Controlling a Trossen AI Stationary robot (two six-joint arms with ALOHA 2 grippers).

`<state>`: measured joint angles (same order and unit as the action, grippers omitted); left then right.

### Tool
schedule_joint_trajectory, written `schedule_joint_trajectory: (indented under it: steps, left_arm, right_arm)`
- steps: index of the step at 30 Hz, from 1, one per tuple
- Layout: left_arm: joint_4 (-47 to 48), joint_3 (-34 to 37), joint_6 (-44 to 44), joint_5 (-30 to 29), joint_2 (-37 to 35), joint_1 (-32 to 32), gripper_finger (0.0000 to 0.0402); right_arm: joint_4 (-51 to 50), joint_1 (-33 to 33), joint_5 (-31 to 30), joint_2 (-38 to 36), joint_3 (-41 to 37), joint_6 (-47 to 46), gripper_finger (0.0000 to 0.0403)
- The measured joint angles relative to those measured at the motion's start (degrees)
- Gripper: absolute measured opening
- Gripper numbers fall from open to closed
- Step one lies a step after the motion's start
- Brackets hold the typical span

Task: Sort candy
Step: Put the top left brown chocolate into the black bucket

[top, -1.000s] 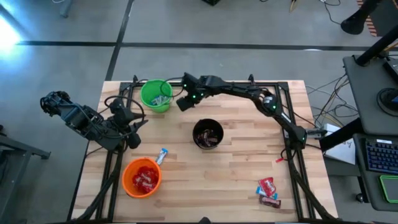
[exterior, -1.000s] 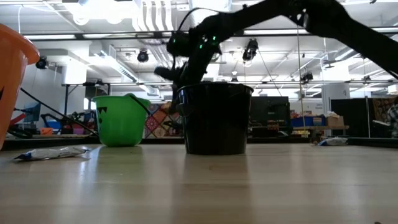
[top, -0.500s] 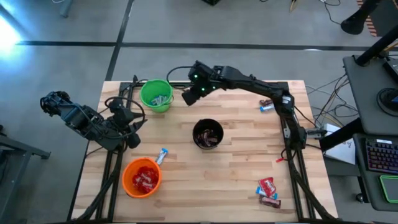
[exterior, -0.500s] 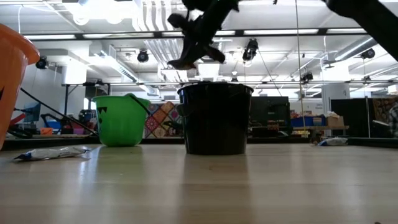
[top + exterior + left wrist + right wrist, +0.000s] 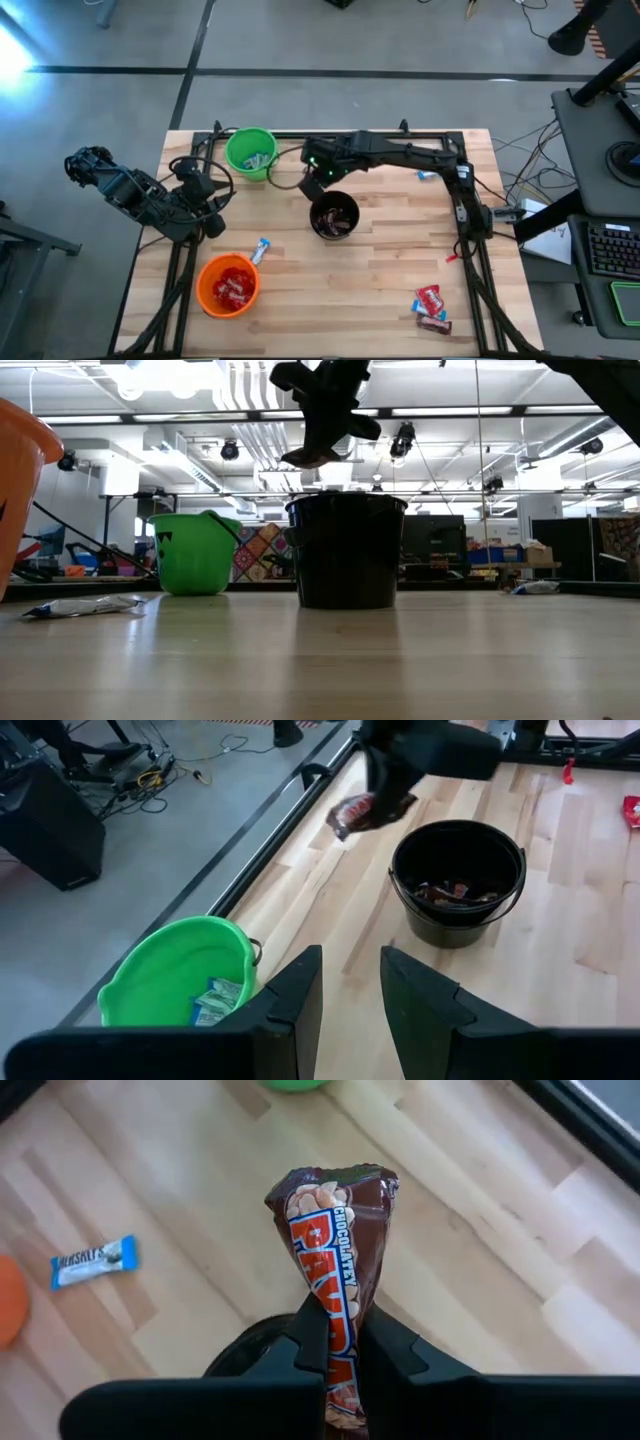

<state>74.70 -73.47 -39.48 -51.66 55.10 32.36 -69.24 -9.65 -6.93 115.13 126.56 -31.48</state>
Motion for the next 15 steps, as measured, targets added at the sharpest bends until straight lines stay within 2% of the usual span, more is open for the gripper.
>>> schedule_joint_trajectory:
  steps: [15]
  left_arm:
    - [3.9,0.0,0.0,-0.1,-0.2,0.0,0.0087]
  right_arm:
    - [-8.2,8.6,-3.7,0.1,-0.1,-10.3,0.0017]
